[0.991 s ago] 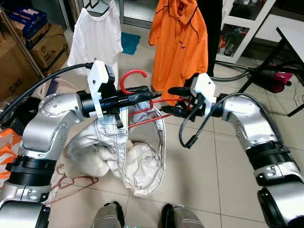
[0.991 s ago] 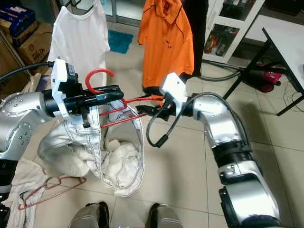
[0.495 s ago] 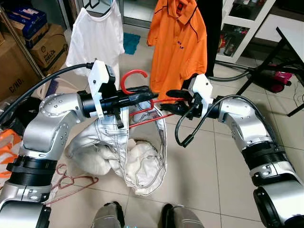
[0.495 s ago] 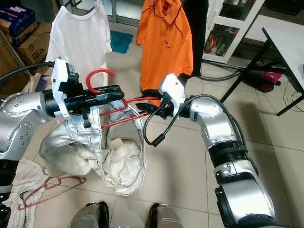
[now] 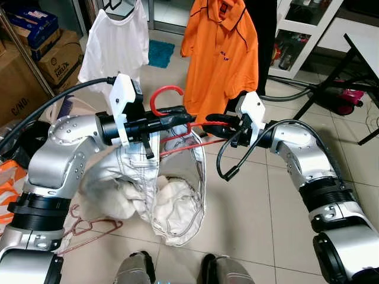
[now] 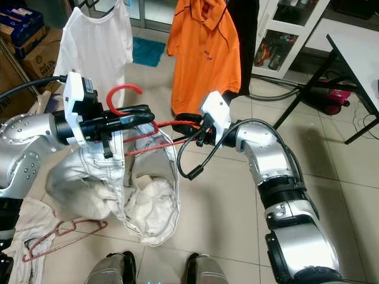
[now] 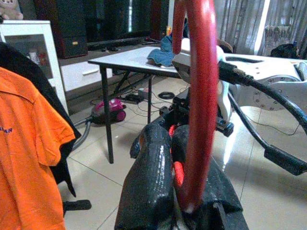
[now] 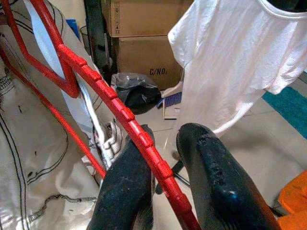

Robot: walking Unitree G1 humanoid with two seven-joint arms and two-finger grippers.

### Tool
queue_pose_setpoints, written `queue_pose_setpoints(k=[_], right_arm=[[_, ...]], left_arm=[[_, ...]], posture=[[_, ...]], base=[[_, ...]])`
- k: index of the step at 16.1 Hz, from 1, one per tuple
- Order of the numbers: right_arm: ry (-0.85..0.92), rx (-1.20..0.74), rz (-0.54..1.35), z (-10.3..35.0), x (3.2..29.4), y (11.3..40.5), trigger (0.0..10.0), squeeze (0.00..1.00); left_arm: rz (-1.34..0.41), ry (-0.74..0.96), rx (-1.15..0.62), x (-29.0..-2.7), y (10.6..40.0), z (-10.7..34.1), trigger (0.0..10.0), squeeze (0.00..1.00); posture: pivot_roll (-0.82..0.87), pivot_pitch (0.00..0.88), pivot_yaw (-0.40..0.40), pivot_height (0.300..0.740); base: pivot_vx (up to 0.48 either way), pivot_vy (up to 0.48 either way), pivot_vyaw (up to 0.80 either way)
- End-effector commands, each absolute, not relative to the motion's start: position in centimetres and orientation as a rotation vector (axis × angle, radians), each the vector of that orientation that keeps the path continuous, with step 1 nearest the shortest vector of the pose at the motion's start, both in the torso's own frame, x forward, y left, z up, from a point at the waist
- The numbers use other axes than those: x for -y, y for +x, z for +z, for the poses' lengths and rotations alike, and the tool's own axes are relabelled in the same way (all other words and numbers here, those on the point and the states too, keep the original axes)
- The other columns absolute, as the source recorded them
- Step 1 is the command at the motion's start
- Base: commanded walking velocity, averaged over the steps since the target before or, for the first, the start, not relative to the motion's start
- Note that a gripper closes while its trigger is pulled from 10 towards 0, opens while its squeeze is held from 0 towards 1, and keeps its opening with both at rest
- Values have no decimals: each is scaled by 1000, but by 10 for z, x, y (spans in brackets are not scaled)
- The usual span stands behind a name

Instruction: Hang hanger

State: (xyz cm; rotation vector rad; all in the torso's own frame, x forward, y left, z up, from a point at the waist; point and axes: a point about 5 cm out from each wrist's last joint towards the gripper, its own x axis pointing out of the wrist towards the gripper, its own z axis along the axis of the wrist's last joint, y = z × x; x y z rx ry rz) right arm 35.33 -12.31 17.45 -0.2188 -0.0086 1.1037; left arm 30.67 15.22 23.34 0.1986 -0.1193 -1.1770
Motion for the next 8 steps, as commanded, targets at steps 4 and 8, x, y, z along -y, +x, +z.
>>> queue_pose_setpoints(k=[4,8], right_arm=[[-137,49,1070,177,119,355,0,0],[-117,45,1067,173,117,353,0,0]], left_arm=[[-1225,241,169,-145,302,247,10000,0],[-1228,262,157,-145,302,247,10000,0]], posture=[[-33,158,-98,740],[-33,158,-98,740]], base=[[0,0,0],[0,0,0]])
